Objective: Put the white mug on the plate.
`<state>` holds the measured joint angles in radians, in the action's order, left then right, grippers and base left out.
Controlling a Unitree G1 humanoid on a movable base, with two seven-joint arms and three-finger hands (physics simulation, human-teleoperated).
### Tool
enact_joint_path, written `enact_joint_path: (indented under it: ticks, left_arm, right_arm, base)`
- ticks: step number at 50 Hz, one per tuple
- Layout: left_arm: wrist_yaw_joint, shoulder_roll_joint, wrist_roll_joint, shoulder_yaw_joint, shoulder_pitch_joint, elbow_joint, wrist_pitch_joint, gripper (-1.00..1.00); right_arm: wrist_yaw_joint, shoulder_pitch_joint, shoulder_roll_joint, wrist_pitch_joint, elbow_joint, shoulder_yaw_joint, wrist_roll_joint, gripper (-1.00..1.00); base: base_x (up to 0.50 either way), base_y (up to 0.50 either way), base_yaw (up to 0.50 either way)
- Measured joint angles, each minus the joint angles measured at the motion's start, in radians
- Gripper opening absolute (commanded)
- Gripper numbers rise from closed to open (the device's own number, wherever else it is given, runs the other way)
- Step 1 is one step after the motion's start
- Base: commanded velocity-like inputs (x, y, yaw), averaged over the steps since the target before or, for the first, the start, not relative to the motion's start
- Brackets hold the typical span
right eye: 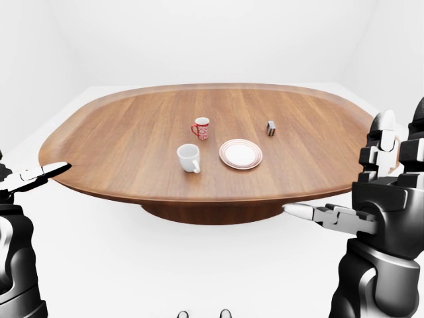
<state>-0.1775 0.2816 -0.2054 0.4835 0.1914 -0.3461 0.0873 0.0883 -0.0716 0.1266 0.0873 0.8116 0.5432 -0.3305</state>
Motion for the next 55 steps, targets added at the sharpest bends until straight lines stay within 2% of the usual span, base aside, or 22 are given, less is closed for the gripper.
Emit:
enact_joint_path:
  ticks: [13, 55]
  left_arm:
    - [-0.001, 0.000, 0.002, 0.000, 0.000, -0.003, 0.000, 1.00]
    - [0.000, -0.006, 0.009, -0.007, -0.002, 0.007, 0.000, 1.00]
  right_arm:
    - [-0.001, 0.001, -0.001, 0.000, -0.003, -0.006, -0.002, 1.00]
    - [-0.002, 0.000, -0.006, 0.000, -0.022, -0.028, -0.001, 1.00]
  base:
    - [0.03, 0.17, 0.00]
    - [0.27, -0.01, 0.00]
